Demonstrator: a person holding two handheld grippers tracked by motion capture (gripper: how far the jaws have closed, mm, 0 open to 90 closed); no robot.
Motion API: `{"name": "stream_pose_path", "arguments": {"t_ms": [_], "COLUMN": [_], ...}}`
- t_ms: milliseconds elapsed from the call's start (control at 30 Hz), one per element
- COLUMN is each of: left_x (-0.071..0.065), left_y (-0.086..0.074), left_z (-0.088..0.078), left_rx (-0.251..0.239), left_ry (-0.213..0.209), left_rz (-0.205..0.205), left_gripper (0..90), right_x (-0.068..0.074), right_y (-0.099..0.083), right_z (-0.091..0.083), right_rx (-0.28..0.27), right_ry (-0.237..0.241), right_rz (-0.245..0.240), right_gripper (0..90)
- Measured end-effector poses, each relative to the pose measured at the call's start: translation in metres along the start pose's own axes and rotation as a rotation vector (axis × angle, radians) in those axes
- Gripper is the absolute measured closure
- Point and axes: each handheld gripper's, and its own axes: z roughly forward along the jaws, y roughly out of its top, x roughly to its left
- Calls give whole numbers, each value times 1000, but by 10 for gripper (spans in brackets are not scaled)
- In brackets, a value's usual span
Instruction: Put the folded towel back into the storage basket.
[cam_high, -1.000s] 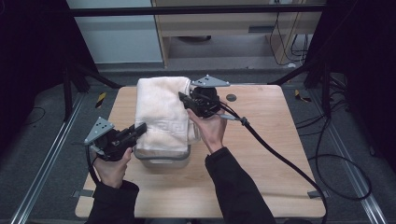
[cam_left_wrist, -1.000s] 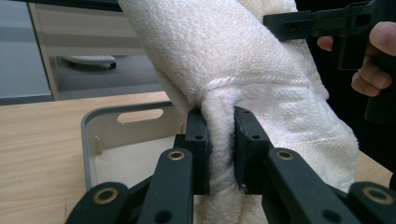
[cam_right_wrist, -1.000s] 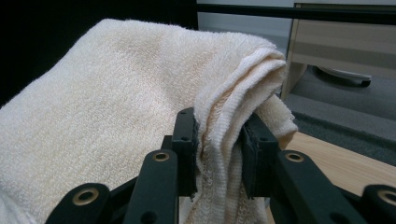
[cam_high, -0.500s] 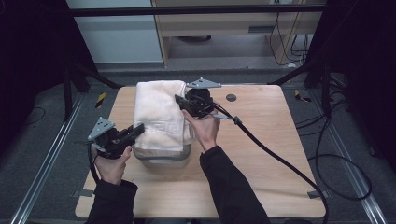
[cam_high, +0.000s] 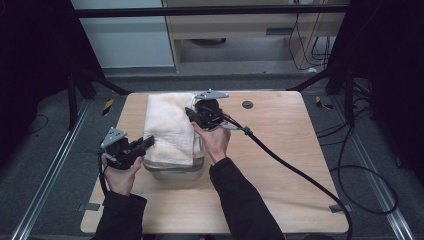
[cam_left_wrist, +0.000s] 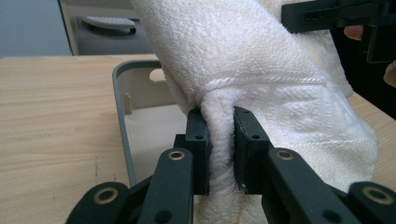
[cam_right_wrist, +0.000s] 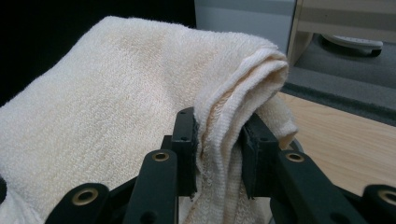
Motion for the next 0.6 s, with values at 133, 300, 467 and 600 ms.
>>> {"name": "stream_pose_path", "arguments": {"t_ms": [133, 300, 467, 600], "left_x": [3, 7, 11, 12], "left_y": [-4, -8, -12, -15], "left_z": [4, 9, 15, 19], "left_rx": [22, 50, 75, 95], "left_ry": [11, 24, 33, 42], "left_rz": [2, 1, -1, 5], "left_gripper": [773, 773, 773, 773], "right_x": [0, 0, -1, -5], "right_y": [-6, -12, -18, -25], "right_z": [8, 18, 25, 30], "right_rx": [20, 39, 58, 68], "right_ry": [-7, -13, -17, -9], "right_rz": [2, 3, 14, 37], "right_gripper": [702, 701, 701, 700]}}
